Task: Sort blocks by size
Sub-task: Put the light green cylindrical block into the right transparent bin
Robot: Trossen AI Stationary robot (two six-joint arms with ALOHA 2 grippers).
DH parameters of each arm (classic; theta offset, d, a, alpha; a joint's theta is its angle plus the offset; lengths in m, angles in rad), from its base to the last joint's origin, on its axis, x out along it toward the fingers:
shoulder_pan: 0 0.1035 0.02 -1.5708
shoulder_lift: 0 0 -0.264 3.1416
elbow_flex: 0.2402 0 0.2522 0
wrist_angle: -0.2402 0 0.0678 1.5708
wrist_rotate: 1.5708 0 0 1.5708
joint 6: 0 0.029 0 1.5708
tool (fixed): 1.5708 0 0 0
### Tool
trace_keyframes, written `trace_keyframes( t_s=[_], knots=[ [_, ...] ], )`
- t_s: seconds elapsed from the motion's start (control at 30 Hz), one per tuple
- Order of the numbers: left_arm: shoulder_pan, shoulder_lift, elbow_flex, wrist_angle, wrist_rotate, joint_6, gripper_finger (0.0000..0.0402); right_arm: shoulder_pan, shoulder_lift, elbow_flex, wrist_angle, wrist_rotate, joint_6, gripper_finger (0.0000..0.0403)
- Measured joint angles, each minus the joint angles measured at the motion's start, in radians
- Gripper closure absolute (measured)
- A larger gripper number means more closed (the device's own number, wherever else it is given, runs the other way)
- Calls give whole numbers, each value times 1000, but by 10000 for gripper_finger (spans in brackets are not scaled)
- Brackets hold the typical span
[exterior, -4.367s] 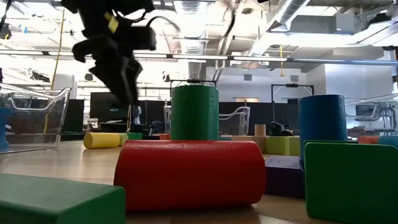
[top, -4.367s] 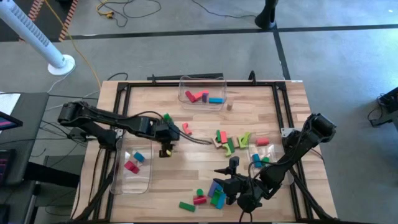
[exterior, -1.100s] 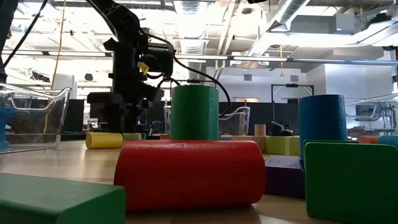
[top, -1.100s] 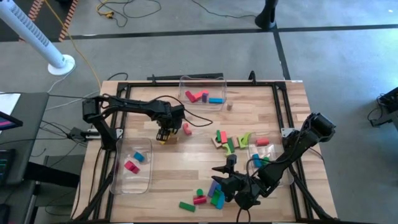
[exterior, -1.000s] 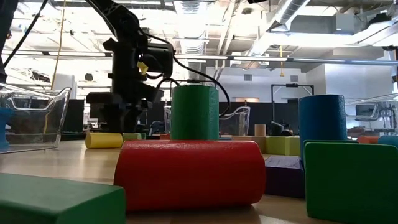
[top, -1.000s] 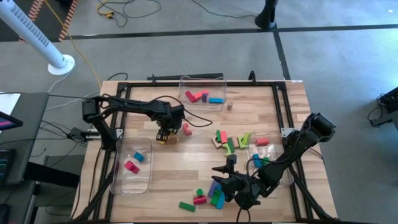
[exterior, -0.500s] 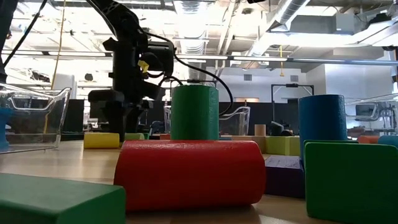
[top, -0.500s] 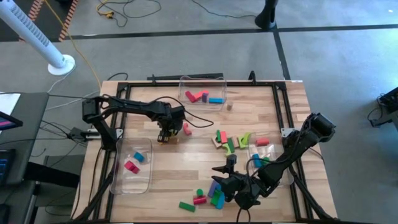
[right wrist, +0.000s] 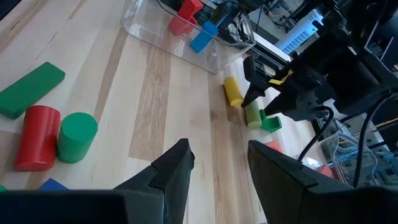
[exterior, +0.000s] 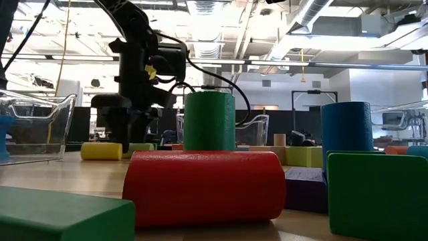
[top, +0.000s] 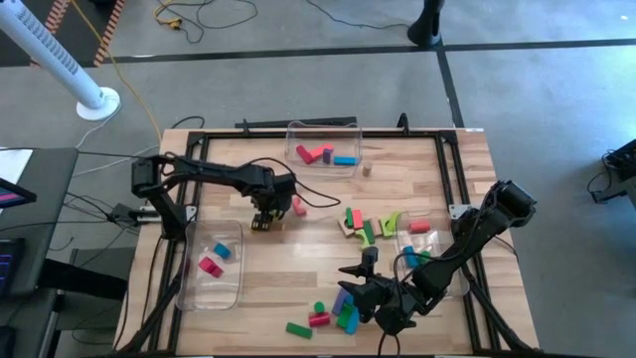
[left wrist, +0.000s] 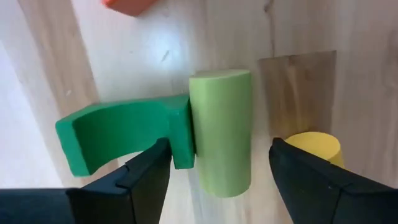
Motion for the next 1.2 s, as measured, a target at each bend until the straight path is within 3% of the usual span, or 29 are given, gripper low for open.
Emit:
trace_keyframes(
  t_s=[0.17,0.37,1.2],
  knots=[
    [-37,0,0,-5,-8,-2,143,0,0,0,0,0,0,212],
    [-56,0,0,4,-147,35,141,0,0,0,1,0,0,212],
    [-64,0,0,-3,-193,0,120,0,0,0,1,0,8,212]
  ],
)
